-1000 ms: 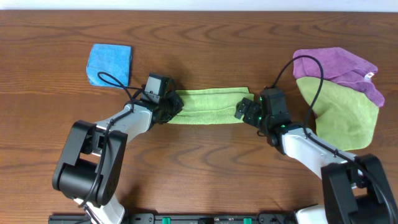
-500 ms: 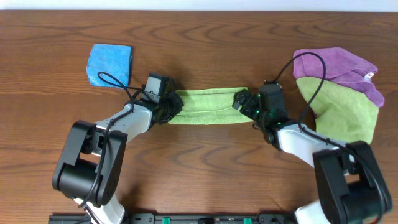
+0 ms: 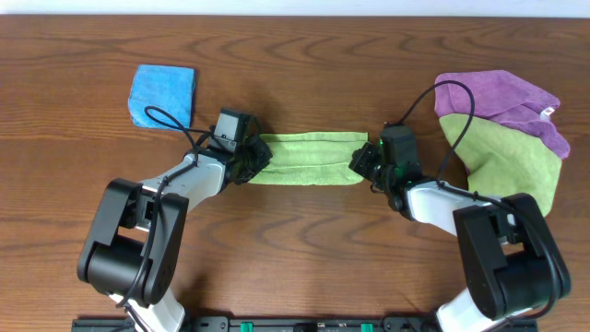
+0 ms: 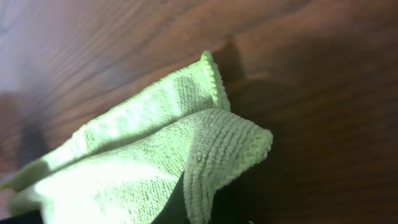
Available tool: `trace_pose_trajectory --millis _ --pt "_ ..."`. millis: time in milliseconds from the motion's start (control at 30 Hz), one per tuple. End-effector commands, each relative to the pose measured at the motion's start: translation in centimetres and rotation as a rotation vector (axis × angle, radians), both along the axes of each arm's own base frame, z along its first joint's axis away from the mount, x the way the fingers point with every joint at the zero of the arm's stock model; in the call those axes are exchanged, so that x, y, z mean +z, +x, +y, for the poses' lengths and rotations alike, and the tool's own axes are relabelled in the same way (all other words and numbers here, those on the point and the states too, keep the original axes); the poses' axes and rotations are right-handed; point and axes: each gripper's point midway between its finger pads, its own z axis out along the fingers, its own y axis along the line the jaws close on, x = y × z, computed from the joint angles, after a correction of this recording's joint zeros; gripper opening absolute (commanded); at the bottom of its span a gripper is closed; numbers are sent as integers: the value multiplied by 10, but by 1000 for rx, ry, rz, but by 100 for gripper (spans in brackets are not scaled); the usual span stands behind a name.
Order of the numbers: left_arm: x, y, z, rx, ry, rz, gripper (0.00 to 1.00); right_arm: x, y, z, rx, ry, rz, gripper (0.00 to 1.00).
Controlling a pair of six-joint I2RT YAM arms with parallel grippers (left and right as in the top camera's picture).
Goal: Fold the cloth
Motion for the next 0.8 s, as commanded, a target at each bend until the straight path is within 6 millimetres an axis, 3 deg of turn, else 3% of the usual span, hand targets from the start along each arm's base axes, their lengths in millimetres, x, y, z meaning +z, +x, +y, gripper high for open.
trace_pose_trajectory --millis 0,300,633,767 --pt "-31 -24 10 2 49 106 10 7 -4 11 66 38 -18 1" --pt "-30 -26 7 -7 34 111 9 69 2 35 145 58 -185 1" --pt "-30 -26 5 -16 21 114 7 109 8 101 266 -2 -292 1" --pt "-28 -27 3 -23 2 116 6 106 8 127 318 -2 -290 1"
